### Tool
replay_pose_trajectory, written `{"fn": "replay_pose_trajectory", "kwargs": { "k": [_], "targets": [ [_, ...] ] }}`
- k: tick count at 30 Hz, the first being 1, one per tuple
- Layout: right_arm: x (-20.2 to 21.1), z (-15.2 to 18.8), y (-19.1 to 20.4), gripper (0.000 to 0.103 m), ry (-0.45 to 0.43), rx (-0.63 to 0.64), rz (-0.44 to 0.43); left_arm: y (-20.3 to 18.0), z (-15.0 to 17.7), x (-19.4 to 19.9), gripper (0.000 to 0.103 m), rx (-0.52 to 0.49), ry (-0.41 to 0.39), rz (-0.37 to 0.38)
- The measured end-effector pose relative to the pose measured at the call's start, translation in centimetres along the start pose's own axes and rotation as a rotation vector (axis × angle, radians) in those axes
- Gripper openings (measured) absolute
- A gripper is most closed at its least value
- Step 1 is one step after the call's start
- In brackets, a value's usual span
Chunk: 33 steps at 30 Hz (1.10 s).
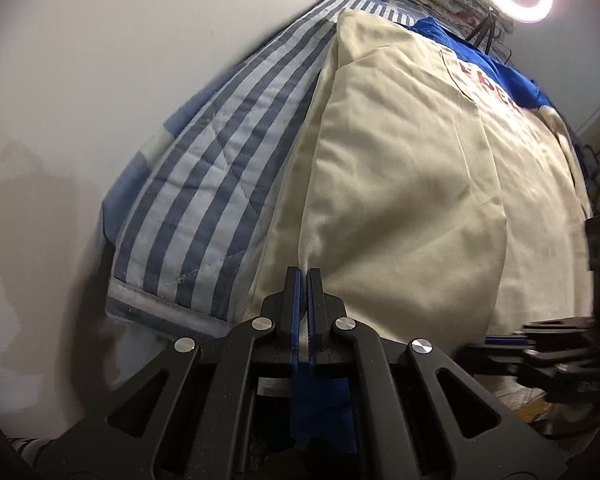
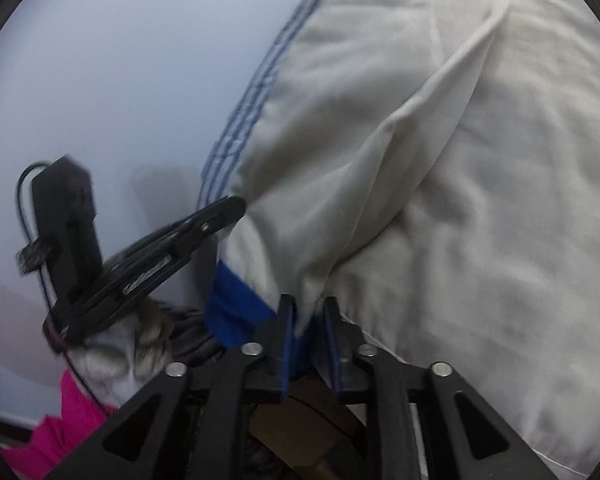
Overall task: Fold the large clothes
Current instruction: 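Open the right gripper to release the cuff and lift it away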
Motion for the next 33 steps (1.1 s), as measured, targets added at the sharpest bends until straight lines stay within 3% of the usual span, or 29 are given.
{"fn": "replay_pose_trajectory", "kwargs": {
  "k": [4, 9, 11, 15, 18, 20, 21, 22, 24, 25, 26, 33],
  "targets": [
    [4.2, -0.3, -0.9, 0.023, -0.086, 0.045, 0.064, -0.3, -0.3, 1.1, 0.0, 0.005, -0.042, 0.004],
    [9.0, -3.5, -2.8, 0.024, -0.252, 0.102, 0.152, -0.2, -0.5, 2.4, 0.0, -0.005, -0.102, -0.004],
    [9.3, -4.2, -4.3, 0.033, -0.264, 0.109, 0.212, -0.2, -0.4, 2.5, 0.0, -0.002, -0.099, -0.006],
    [7.3, -6.2, -7.4, 0.033, -0.237, -0.018, 0.182, -0.1, -0.5, 2.4, 0.0, 0.018, -0.093, 0.003],
    [6.6, -7.2, -7.4, 0.032, -0.247, 0.007, 0.171, -0.1, -0.6, 2.7, 0.0, 0.024, -0.102, 0.007],
    [5.2, -6.8, -6.7, 0.03, -0.19, 0.089, 0.249, 0.3, -0.6, 2.0, 0.001, 0.036, -0.079, -0.007],
    [4.1, -6.1, -6.8, 0.03, -0.116, 0.145, 0.342, 0.6, -0.5, 1.7, 0.003, 0.045, -0.064, -0.01],
    [3.3, -5.3, -7.3, 0.028, -0.046, 0.184, 0.423, 0.8, -0.4, 1.6, 0.01, 0.059, -0.053, -0.012],
    [3.2, -4.5, -7.8, 0.024, -0.011, 0.218, 0.466, 0.8, -0.4, 2.0, 0.022, 0.074, -0.068, -0.002],
    [3.5, -4.5, -7.9, 0.024, -0.007, 0.218, 0.466, 0.7, -0.4, 2.3, 0.032, 0.075, -0.079, 0.004],
    [4.2, -4.7, -7.8, 0.026, -0.013, 0.206, 0.461, 0.5, -0.3, 2.8, 0.035, 0.075, -0.096, 0.013],
    [9.8, -10.6, -5.4, 0.026, -0.186, 0.234, 0.363, 0.4, 1.0, 2.2, 0.037, 0.105, -0.084, 0.027]
  ]
}}
Point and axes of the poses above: each gripper's, at about its wrist camera, not at the fingertips, and x roughly against the way its jaws point, y to its left, z to its underside, the point moved 6 cm from there along -x, roughly the way its jaws point, and after that the axes turned 12 degrees about x, right-handed, at the moved point
